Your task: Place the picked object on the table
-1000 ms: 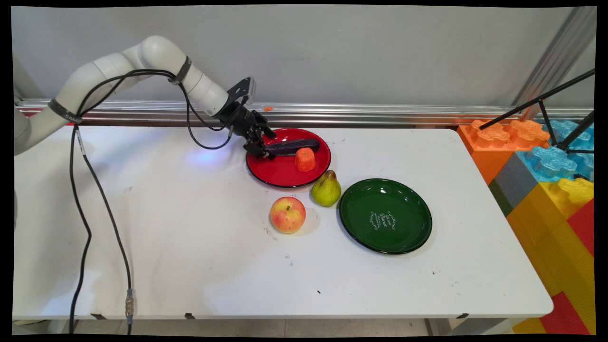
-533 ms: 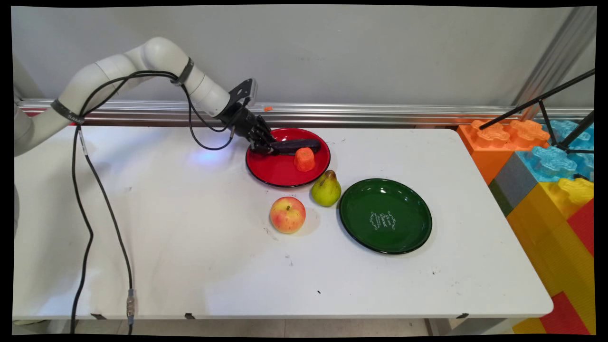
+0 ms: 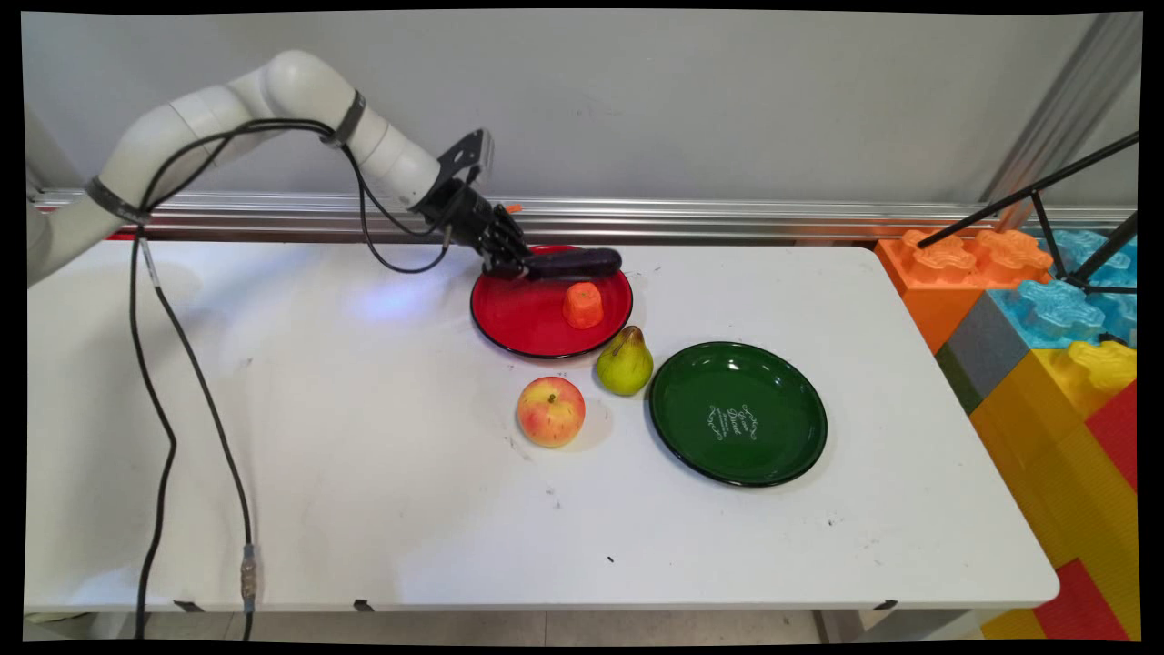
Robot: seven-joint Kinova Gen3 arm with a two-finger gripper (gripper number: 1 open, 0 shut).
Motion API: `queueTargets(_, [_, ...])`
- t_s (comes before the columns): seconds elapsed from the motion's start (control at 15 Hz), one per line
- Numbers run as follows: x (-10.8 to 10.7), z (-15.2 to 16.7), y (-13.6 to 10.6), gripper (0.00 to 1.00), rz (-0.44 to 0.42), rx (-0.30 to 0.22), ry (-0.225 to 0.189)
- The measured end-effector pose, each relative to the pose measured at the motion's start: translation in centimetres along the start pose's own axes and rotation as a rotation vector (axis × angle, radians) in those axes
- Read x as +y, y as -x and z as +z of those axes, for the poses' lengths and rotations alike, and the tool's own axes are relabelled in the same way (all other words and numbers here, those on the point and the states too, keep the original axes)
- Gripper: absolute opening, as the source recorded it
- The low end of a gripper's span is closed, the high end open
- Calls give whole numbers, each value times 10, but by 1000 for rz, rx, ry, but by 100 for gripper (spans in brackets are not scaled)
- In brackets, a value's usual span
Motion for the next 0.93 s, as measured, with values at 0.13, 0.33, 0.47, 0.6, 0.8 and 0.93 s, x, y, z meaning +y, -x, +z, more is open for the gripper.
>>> queueTargets(0.13, [5, -16, -11, 0, -17, 8, -18])
queueTargets(0.33, [14, -44, -28, 0, -47, 23, -47])
queueTargets(0.47, [23, -67, -46, 0, -66, 42, -63])
queueTargets(0.6, [32, -82, -59, 0, -77, 57, -67])
queueTargets(0.8, [55, -107, -82, 0, -114, 83, -61])
queueTargets(0.93, [71, -117, -92, 0, -140, 91, -51])
